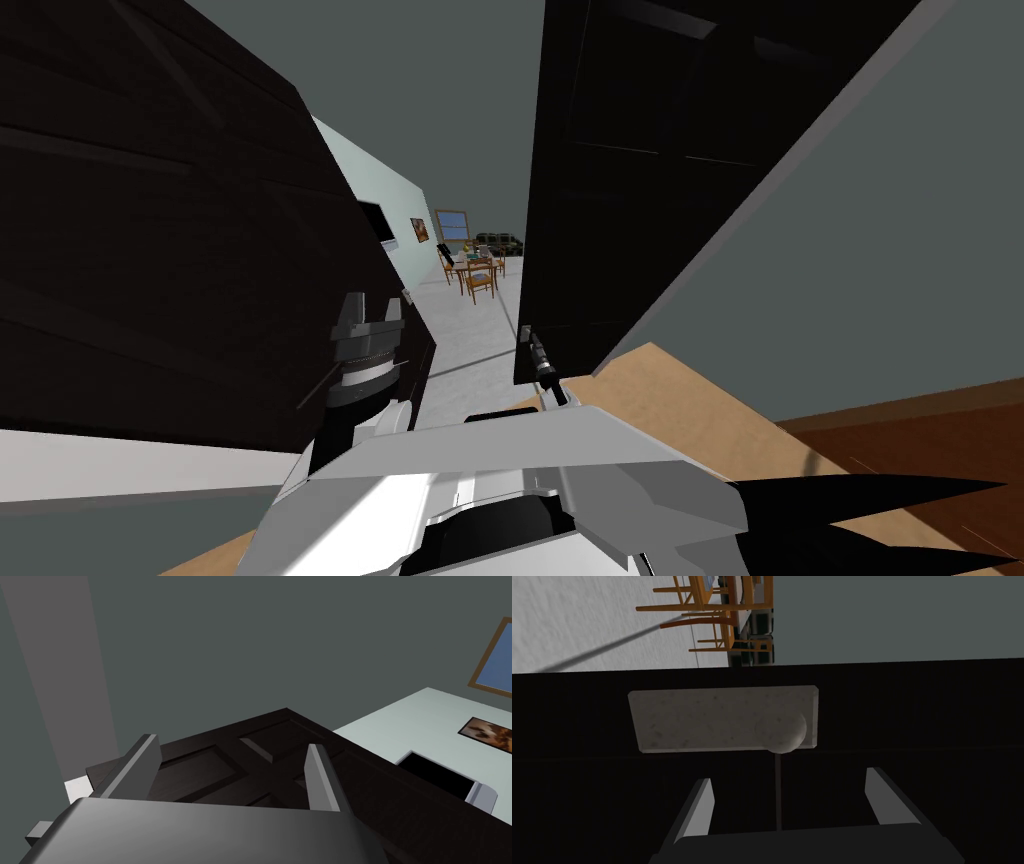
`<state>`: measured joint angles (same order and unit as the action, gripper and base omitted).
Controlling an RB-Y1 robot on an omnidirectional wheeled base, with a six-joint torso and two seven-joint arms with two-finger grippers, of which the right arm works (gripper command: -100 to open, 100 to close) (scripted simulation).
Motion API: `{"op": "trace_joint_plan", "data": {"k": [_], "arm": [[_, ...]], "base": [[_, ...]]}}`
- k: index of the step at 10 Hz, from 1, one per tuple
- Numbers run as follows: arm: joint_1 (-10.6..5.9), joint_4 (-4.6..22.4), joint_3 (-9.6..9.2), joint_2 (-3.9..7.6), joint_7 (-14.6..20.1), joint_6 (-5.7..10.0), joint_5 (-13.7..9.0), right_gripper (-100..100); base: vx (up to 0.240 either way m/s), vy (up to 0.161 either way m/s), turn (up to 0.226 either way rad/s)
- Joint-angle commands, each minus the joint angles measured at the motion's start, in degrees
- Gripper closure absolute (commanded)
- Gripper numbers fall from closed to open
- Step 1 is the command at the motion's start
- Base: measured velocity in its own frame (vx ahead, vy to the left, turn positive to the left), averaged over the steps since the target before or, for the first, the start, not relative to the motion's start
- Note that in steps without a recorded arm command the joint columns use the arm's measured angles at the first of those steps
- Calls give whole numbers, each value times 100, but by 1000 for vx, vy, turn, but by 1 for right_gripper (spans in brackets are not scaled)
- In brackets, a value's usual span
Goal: Push the door open
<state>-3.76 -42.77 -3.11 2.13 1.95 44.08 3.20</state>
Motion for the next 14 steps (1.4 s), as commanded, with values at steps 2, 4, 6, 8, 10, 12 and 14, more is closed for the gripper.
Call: {"op": "trace_joint_plan", "data": {"k": [2, 4, 6, 8, 10, 12, 14], "arm": [[-2, 18, 27, -64, -17, 30, -12, -100], [-3, 25, 31, -84, -19, 33, -14, -100], [-3, 25, 31, -84, -19, 33, -14, 100], [-3, 25, 31, -84, -19, 33, -14, 100], [-3, 25, 31, -84, -19, 33, -14, 100], [-3, 47, 127, 4, -49, 20, -64, 100], [-12, 56, 213, 65, -74, 19, -110, 100]], "base": [[186, 17, 21], [147, 3, 14], [-27, 0, 1], [-18, -1, 1], [-4, 0, -1], [114, 42, -34], [150, 55, -24]]}}
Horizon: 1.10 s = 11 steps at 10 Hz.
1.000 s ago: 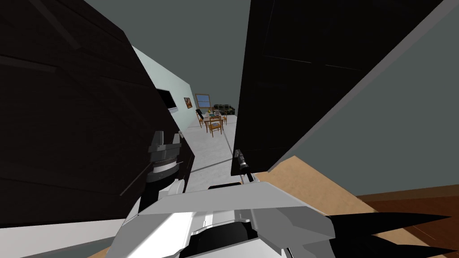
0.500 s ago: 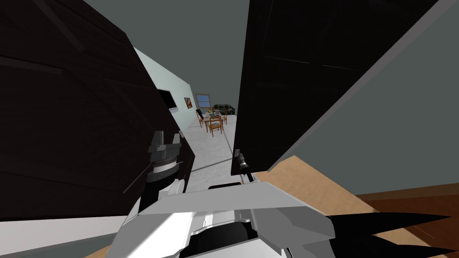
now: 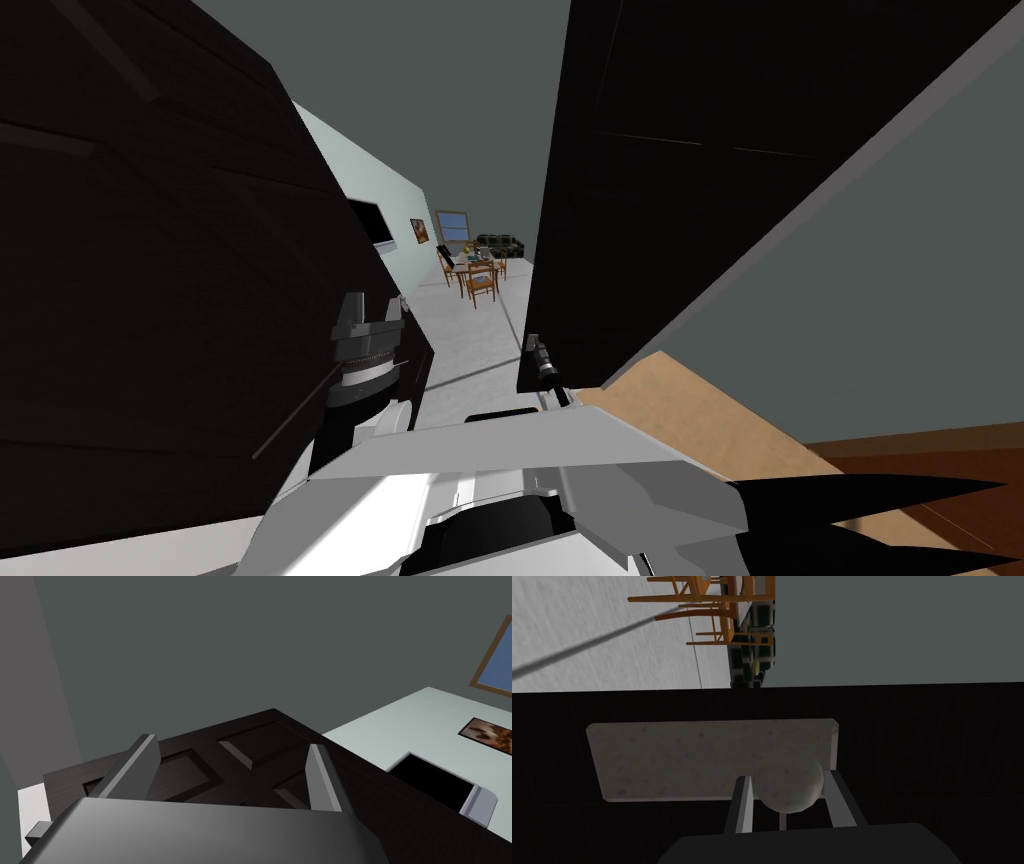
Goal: Push the door open
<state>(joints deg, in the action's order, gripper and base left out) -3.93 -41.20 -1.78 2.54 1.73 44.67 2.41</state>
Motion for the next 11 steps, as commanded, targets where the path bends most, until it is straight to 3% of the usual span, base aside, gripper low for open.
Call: {"op": "trace_joint_plan", "data": {"k": [1, 6, 7, 11], "arm": [[1, -95, 133, 54, -67, -41, -58, 100], [-25, -64, 413, 176, -146, -45, -205, 100], [53, -229, 373, 138, -108, -142, -214, -100], [113, -302, 461, 0, -103, -161, -310, -100]], "base": [[175, 63, -42], [170, 43, -67], [-53, 93, -111], [-238, 141, -87]]}}
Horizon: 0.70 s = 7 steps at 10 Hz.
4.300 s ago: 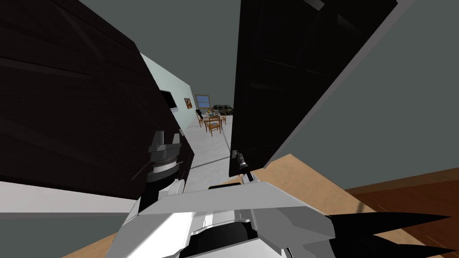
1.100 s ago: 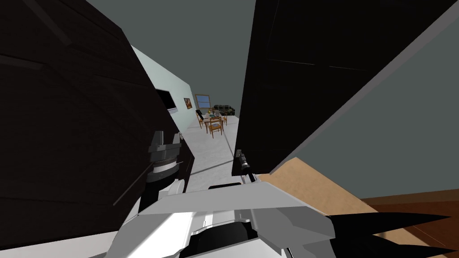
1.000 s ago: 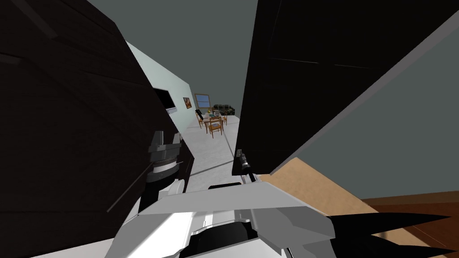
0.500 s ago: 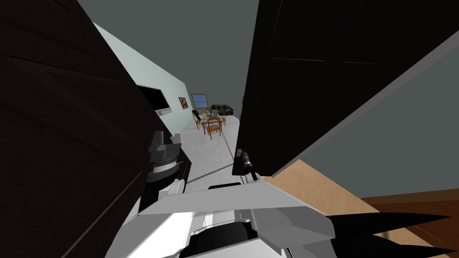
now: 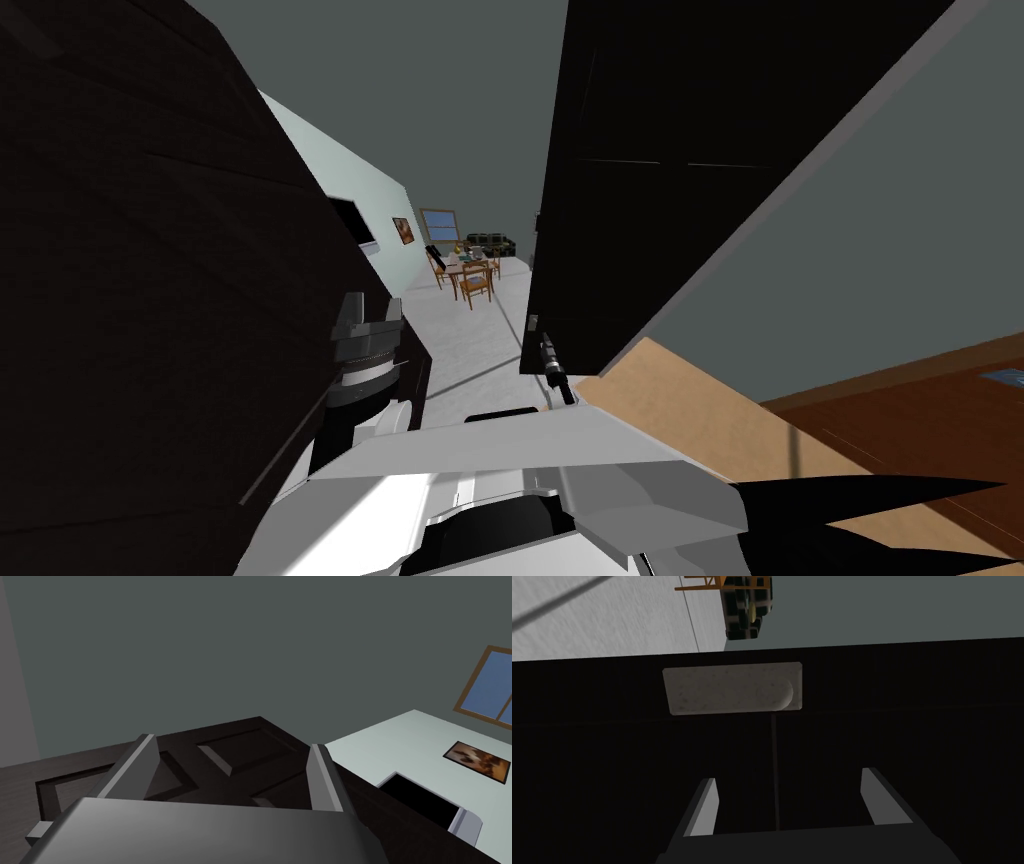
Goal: Push the door open
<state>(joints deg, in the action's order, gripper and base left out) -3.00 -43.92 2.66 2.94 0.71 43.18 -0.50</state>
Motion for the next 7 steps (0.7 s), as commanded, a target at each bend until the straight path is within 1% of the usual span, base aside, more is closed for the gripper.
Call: {"op": "trace_joint_plan", "data": {"k": [1, 2, 3, 6, 7], "arm": [[36, -48, 40, -106, 0, -16, -45, -100], [19, -19, 26, -65, 0, -4, -28, -100], [34, -8, 43, -26, -10, 31, -36, -100], [49, 12, 66, 13, -24, 89, -45, -100], [56, 21, 77, 19, -31, 115, -49, -100]], "base": [[-214, 124, -89], [-98, 52, -19], [79, 11, 27], [183, -10, 22], [215, 22, 27]]}}
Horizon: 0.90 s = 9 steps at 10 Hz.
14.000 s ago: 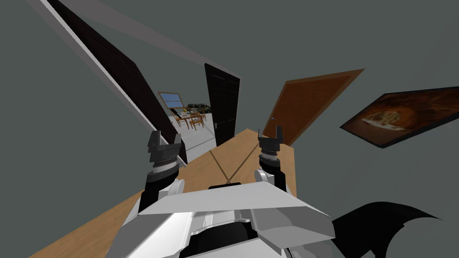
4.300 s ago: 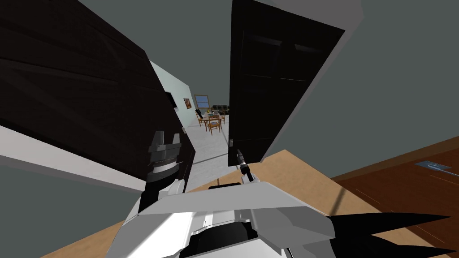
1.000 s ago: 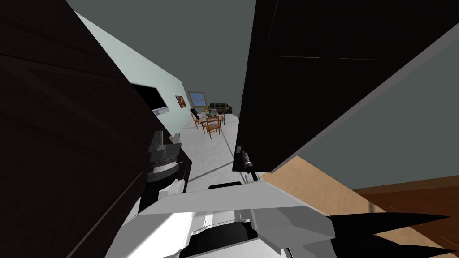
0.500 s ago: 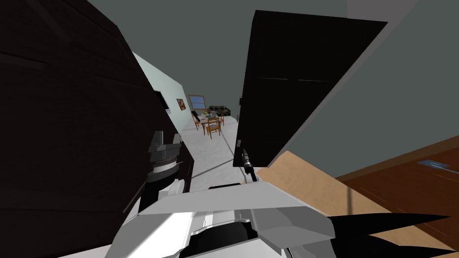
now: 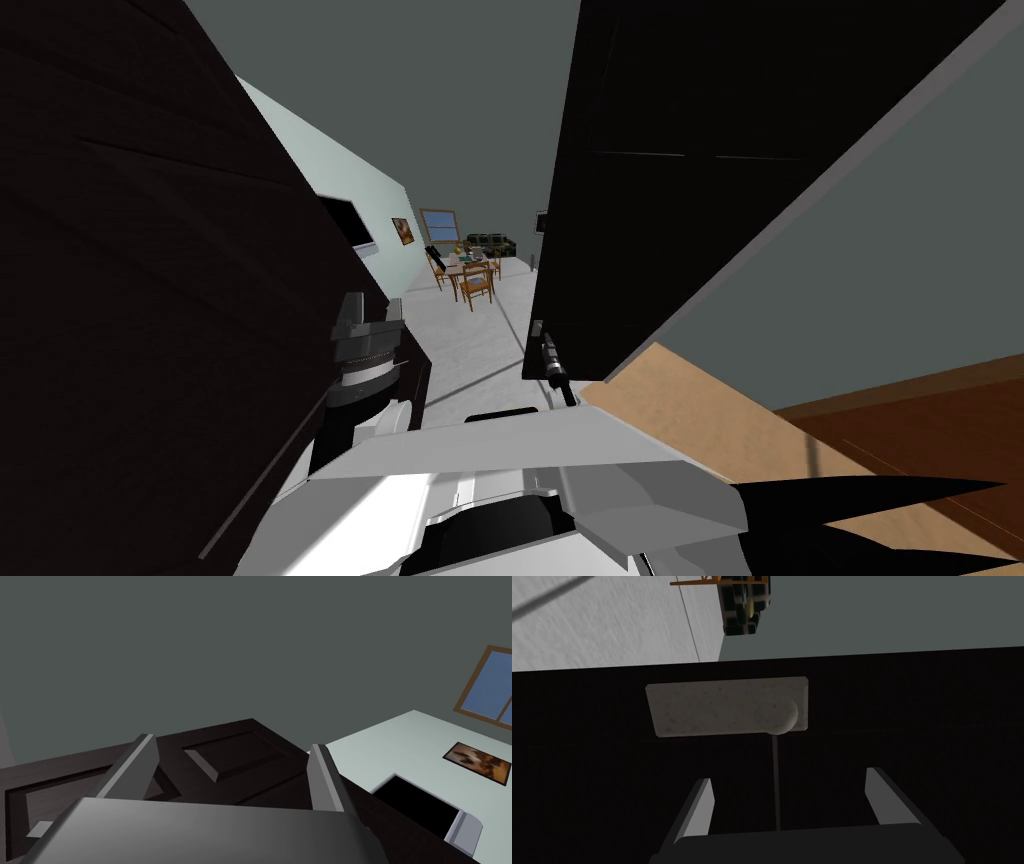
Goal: Push the door open
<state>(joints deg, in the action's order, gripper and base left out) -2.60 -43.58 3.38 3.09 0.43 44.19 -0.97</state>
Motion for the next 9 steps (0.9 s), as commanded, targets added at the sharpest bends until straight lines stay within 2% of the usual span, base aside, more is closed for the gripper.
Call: {"op": "trace_joint_plan", "data": {"k": [1, 5, 6, 7, 9], "arm": [[22, -3, 15, 5, -10, 41, -5, -100], [53, 38, 64, -87, -39, 160, -23, -100], [47, 38, 57, -67, -34, 144, -20, -100], [47, 38, 57, -67, -34, 144, -20, 100], [47, 38, 57, -67, -34, 144, -20, 100]], "base": [[209, 5, 25], [227, -21, 31], [73, -4, -6], [-15, 2, 6], [-21, 0, 5]]}}
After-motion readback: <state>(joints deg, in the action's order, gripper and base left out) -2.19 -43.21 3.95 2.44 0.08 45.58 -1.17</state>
